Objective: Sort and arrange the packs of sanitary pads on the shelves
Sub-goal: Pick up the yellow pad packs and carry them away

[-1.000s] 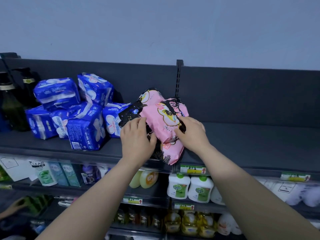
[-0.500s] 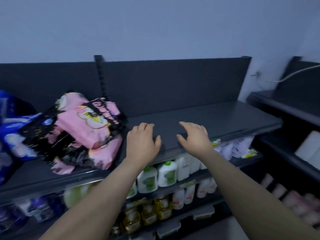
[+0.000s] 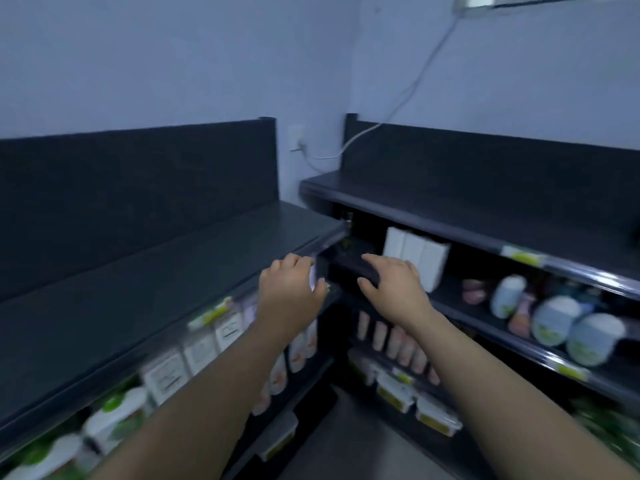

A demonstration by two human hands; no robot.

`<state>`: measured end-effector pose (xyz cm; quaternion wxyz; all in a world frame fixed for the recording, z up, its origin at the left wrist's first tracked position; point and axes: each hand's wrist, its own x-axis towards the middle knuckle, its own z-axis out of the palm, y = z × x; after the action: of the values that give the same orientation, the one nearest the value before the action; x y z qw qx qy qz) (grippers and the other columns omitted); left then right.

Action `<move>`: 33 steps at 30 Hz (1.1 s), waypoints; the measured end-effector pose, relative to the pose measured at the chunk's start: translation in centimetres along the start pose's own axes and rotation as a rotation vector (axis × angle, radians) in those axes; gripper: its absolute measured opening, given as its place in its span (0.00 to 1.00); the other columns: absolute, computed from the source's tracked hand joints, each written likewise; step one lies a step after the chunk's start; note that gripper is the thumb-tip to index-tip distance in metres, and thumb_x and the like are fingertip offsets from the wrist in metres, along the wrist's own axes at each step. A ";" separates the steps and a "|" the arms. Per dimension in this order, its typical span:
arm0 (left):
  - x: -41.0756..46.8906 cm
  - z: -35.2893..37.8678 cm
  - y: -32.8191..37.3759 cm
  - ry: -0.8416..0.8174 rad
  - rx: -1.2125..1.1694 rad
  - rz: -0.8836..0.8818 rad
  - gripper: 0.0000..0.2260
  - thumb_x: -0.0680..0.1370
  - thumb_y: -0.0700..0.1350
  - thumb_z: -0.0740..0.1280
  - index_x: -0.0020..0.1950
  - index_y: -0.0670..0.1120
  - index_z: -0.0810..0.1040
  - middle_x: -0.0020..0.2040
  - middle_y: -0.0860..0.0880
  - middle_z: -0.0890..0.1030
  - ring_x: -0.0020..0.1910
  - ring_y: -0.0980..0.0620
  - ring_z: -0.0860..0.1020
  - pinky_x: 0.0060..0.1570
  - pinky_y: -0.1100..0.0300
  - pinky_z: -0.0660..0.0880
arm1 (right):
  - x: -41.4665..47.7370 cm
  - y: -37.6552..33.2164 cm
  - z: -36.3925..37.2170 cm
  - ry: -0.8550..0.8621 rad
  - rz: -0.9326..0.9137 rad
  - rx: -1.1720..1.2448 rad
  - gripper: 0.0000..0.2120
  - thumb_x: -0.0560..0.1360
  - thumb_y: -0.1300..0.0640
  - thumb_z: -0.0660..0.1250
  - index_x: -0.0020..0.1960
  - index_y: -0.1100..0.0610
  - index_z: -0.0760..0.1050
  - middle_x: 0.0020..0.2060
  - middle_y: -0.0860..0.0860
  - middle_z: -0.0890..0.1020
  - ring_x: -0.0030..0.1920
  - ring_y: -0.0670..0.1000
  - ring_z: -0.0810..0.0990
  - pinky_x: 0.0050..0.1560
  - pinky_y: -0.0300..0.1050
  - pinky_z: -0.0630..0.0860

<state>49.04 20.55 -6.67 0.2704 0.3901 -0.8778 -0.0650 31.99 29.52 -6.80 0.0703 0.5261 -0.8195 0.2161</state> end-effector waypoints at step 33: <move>19.8 25.4 50.2 -0.291 -0.391 0.756 0.18 0.80 0.54 0.60 0.67 0.49 0.73 0.64 0.49 0.75 0.60 0.46 0.73 0.59 0.52 0.67 | -5.2 47.7 -19.4 0.292 0.850 -0.325 0.21 0.78 0.48 0.61 0.70 0.51 0.70 0.62 0.53 0.78 0.64 0.55 0.73 0.66 0.52 0.64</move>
<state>-7.83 38.33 -3.45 0.2173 -0.0297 -0.9588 -0.1803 -10.47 59.03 -4.54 0.1714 0.0905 -0.9668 0.1665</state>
